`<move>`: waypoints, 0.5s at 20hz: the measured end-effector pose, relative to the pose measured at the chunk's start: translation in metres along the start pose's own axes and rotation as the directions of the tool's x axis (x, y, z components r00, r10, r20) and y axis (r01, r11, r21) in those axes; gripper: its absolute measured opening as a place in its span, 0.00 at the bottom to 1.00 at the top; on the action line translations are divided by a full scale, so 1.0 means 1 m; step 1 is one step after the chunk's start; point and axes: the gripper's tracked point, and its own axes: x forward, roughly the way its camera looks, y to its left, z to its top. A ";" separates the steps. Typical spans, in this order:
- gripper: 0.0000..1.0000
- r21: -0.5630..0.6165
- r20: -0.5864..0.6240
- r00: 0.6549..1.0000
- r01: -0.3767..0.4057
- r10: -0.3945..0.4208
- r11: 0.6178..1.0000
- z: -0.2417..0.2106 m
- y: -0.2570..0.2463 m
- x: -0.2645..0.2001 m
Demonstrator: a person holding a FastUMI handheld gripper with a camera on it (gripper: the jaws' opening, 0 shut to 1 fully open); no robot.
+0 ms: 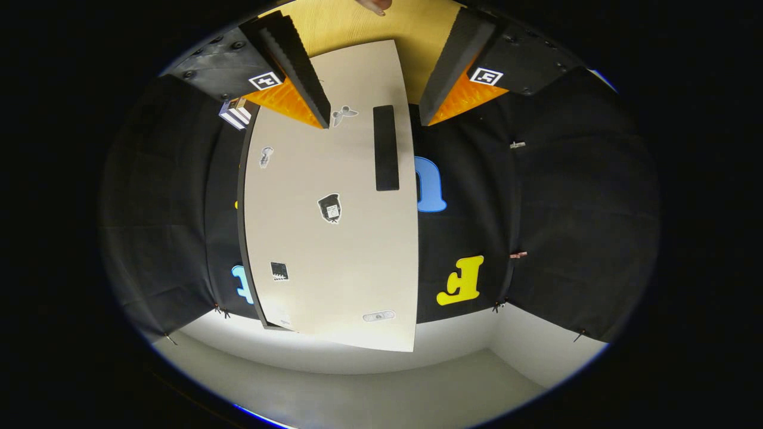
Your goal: Open the shoe cabinet door, grab the shoes and put them into the shoe cabinet, then close the shoe cabinet door.
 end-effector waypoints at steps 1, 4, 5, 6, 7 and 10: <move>0.98 0.000 0.002 1.000 0.002 -0.002 1.000 0.001 0.000 -0.001; 0.98 -0.006 0.010 1.000 0.005 -0.005 1.000 0.003 0.002 -0.003; 0.98 -0.008 0.014 1.000 0.006 -0.006 1.000 0.005 0.002 -0.003; 0.98 -0.009 0.017 1.000 0.007 -0.007 1.000 0.006 0.002 -0.003; 0.98 -0.009 0.020 1.000 0.008 -0.008 1.000 0.007 0.002 -0.003; 0.98 -0.014 0.022 1.000 0.011 -0.010 1.000 0.008 0.001 -0.003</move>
